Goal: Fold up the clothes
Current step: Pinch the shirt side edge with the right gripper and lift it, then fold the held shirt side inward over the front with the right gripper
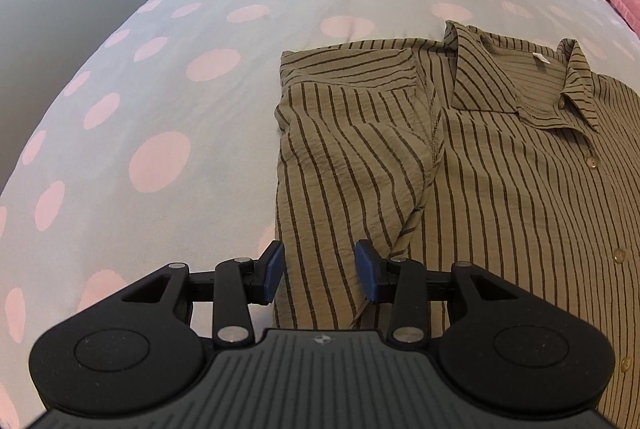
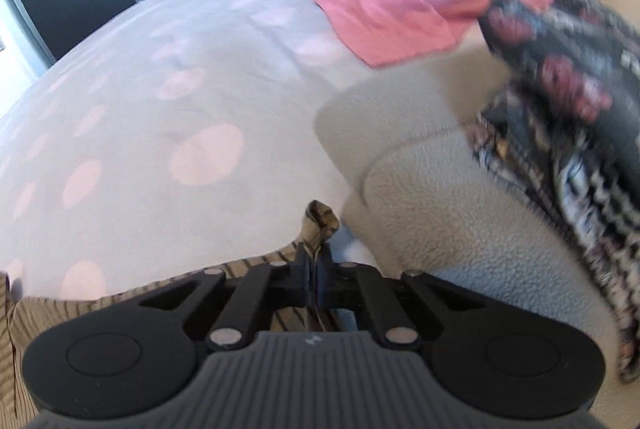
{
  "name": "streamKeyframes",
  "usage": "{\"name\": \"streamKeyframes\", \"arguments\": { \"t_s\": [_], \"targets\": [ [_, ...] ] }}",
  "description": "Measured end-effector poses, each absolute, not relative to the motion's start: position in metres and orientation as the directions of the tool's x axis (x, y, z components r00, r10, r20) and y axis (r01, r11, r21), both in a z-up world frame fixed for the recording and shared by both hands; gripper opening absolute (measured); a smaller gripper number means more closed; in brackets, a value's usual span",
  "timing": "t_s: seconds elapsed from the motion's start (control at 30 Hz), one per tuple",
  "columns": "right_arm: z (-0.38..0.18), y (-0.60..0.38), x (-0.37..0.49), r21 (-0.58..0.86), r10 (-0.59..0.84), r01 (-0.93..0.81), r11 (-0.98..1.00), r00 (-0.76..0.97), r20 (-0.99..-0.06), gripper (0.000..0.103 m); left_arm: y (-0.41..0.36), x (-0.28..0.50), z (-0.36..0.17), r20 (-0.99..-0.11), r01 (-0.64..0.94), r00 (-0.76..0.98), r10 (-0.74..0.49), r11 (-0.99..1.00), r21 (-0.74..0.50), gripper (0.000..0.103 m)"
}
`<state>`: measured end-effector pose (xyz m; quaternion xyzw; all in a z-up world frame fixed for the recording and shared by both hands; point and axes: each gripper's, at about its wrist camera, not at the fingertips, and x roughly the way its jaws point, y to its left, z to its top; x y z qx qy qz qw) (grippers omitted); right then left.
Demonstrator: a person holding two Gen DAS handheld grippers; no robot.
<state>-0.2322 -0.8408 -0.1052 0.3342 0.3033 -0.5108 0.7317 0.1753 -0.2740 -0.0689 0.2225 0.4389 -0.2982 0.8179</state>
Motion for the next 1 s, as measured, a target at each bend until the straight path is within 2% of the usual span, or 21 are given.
{"name": "streamKeyframes", "arguments": {
  "t_s": [0.37, 0.6, 0.7, 0.8, 1.0],
  "targets": [
    [-0.035, -0.779, -0.176, 0.095, -0.523, 0.869, 0.485, 0.376, -0.765, 0.003, -0.277, 0.17, -0.06, -0.844, 0.71, 0.422, -0.331, 0.699, 0.081, 0.037],
    [-0.06, -0.741, -0.11, 0.072, -0.461, 0.837, 0.542, 0.369, -0.807, 0.004, -0.273, 0.167, -0.052, -0.83, 0.732, 0.427, -0.359, 0.677, 0.084, 0.041],
    [-0.079, -0.734, -0.096, 0.071, -0.42, 0.83, 0.554, 0.352, -0.837, 0.011, -0.269, 0.171, -0.049, -0.825, 0.728, 0.43, -0.366, 0.681, 0.077, 0.041],
    [-0.081, -0.731, -0.096, 0.128, -0.367, 0.818, 0.561, 0.385, -0.847, 0.035, -0.264, 0.176, -0.048, -0.823, 0.719, 0.437, -0.364, 0.691, 0.077, 0.041],
    [-0.044, -0.73, -0.127, 0.175, -0.367, 0.799, 0.575, 0.443, -0.818, 0.036, -0.258, 0.181, -0.048, -0.824, 0.701, 0.441, -0.356, 0.71, 0.068, 0.041]
  ]
}}
